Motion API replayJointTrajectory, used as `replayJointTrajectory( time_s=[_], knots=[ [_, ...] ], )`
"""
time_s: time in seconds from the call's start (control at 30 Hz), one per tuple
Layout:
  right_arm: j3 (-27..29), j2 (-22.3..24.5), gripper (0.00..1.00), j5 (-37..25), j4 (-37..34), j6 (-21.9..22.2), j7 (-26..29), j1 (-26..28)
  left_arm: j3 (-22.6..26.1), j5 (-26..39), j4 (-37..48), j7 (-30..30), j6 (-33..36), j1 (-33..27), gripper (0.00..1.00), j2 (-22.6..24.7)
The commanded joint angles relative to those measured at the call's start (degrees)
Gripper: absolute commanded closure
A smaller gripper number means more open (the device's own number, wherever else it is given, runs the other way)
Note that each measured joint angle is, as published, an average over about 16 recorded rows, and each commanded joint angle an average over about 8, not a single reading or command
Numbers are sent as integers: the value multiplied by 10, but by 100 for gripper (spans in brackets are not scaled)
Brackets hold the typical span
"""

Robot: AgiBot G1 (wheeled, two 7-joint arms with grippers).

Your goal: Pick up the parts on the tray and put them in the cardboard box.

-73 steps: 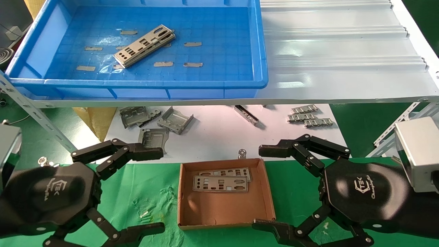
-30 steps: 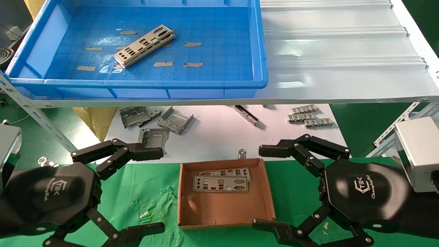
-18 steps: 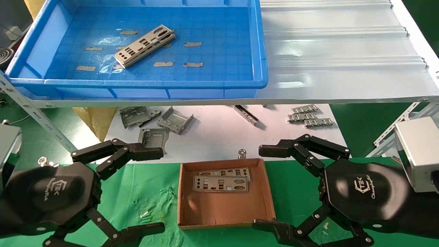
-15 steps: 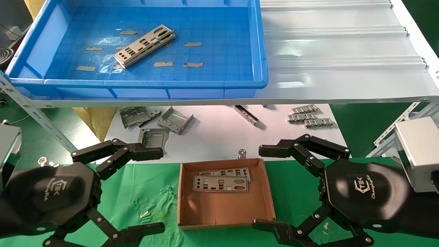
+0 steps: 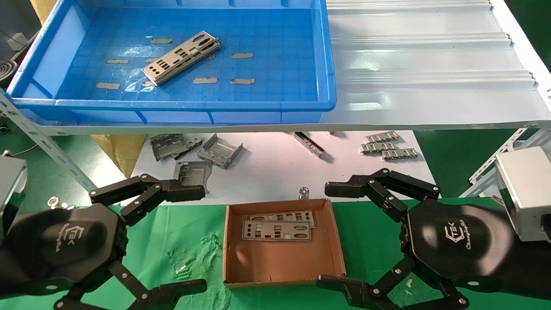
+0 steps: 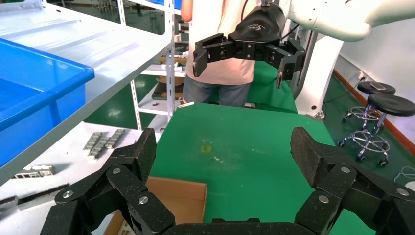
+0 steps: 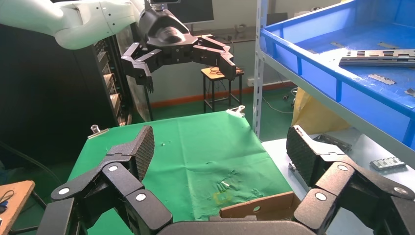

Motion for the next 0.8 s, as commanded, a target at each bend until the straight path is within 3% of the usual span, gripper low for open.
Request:
replayJointTrajectory(
  time_s=[0.03,0.8],
  knots=[
    [0,0,0,0,0,0,0,0,0,0,0,0,0,0,0,0],
    [0,0,0,0,0,0,0,0,0,0,0,0,0,0,0,0]
  ],
)
